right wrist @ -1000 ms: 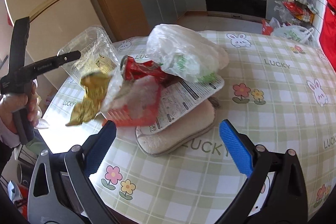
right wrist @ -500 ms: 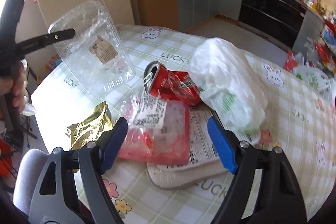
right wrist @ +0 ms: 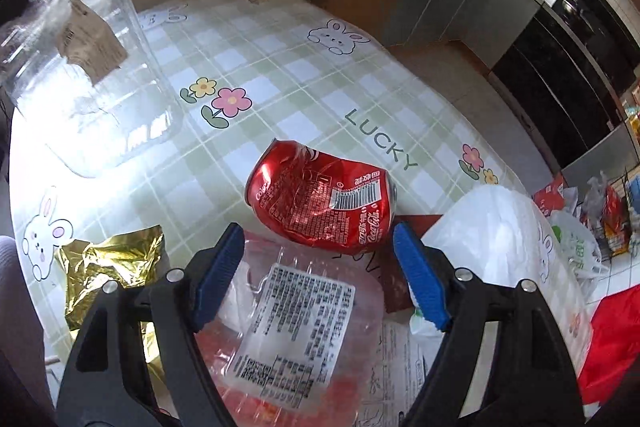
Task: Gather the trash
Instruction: 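Hold the clear tray in the left tool while the right tool grasps the red Coke can, then carry the tray and can over the bin and open both tools to drop them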
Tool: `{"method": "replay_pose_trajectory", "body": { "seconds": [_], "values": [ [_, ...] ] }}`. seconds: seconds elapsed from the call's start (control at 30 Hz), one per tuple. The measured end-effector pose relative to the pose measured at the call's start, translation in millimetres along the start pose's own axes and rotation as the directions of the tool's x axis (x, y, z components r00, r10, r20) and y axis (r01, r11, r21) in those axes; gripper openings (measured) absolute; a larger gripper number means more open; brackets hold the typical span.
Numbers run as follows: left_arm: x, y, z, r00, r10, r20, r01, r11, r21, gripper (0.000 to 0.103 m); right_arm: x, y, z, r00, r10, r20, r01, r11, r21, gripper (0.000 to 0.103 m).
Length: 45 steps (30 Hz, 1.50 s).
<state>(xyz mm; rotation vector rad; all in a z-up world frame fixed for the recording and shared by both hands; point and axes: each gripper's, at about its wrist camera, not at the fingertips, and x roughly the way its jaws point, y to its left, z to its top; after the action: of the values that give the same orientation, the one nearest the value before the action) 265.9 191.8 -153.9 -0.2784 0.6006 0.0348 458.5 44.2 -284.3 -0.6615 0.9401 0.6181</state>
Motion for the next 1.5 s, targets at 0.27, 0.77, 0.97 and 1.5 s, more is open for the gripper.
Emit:
{"method": "replay_pose_trajectory", "body": {
  "seconds": [0.27, 0.77, 0.97, 1.5],
  "values": [
    [-12.3, 25.9, -9.9, 1.0, 0.009, 0.011, -0.009, 0.999, -0.045, 0.015, 34.5, 21.1, 24.2, 0.988, 0.015, -0.157, -0.039, 0.988, -0.148, 0.076],
    [-14.0, 40.5, -17.1, 1.0, 0.007, 0.029, -0.004, 0.994, -0.106, 0.015, 64.5, 34.2, 40.7, 0.97, -0.081, -0.231, 0.041, 0.984, -0.171, 0.061],
    [-17.9, 41.5, -21.4, 0.999, 0.003, 0.033, 0.001, 0.992, -0.123, 0.015, 45.4, 38.2, 43.7, 0.983, -0.082, -0.162, 0.053, 0.983, -0.176, 0.044],
    [-50.9, 22.4, -15.3, 0.996, -0.019, 0.088, 0.027, 0.995, -0.1, 0.015, -79.0, 21.6, 24.2, 0.989, 0.001, 0.15, -0.005, 1.0, 0.025, 0.041]
  ]
}}
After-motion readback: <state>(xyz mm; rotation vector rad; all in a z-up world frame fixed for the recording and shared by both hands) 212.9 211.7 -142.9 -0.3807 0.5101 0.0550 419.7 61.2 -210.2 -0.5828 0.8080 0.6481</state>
